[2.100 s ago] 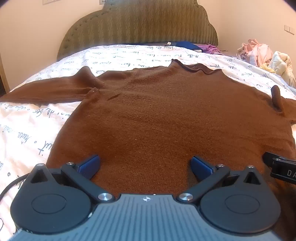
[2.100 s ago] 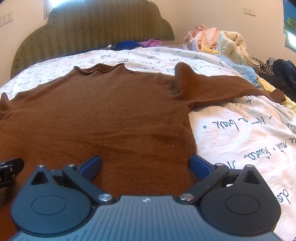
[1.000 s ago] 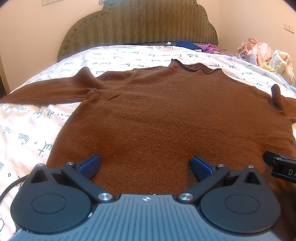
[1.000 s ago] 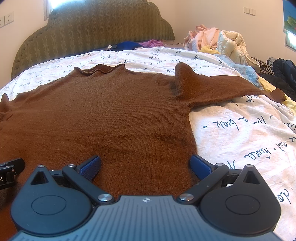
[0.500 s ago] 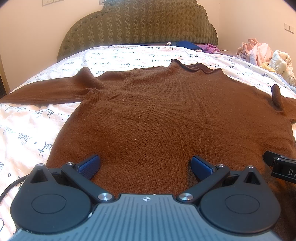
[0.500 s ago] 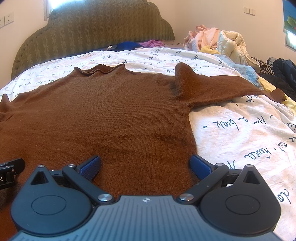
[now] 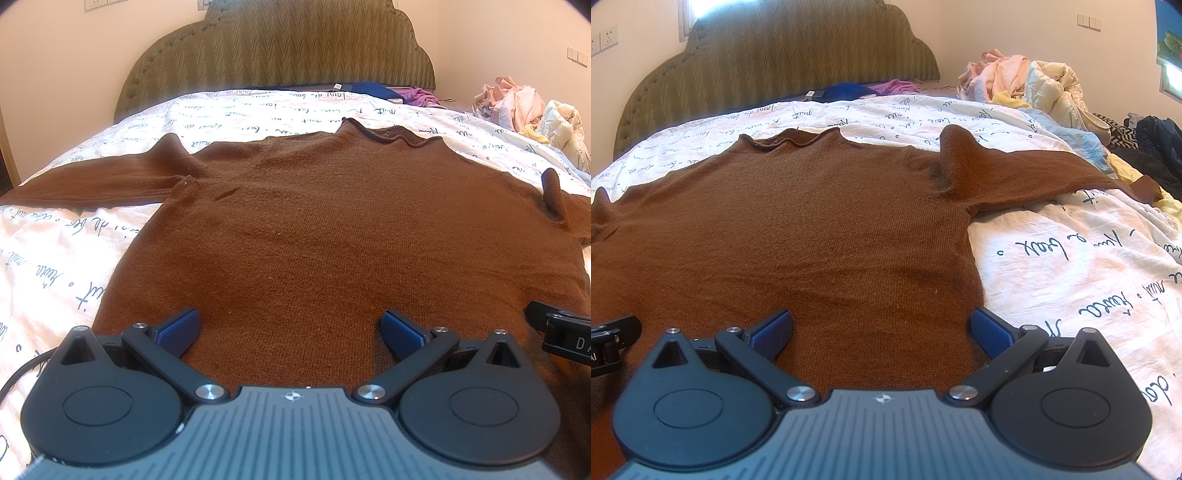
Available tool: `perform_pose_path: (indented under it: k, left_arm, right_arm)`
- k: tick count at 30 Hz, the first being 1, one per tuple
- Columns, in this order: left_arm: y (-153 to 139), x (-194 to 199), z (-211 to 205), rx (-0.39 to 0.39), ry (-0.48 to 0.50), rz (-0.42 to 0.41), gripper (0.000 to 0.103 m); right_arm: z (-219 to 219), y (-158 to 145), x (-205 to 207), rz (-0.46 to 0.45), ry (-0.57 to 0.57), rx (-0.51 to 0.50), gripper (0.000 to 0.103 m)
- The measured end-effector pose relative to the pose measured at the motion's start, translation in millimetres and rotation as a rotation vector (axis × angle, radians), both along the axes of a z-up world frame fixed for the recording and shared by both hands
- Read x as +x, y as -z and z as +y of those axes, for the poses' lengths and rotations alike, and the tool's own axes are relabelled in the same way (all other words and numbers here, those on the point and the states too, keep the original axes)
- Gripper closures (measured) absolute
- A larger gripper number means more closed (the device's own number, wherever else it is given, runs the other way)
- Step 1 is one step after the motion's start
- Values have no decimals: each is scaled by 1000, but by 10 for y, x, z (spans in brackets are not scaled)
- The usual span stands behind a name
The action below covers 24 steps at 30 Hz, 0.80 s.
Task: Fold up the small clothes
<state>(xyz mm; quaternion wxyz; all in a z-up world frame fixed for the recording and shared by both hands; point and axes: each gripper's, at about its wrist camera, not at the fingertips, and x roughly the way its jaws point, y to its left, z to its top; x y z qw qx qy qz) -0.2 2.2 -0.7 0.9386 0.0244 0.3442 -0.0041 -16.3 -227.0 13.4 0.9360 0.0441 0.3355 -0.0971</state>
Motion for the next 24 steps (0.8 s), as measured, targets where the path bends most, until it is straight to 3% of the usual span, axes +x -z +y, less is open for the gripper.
perform_pose_path:
  k: [21,24]
  left_arm:
    - [-1,-1,-3,0,0,-1,0]
    - [-16,-9,-55,9,2,-7,0]
  right_arm:
    - [-7,-9,1,8,-8,4,0]
    - [-170,-176,-52,16,-78,73,0]
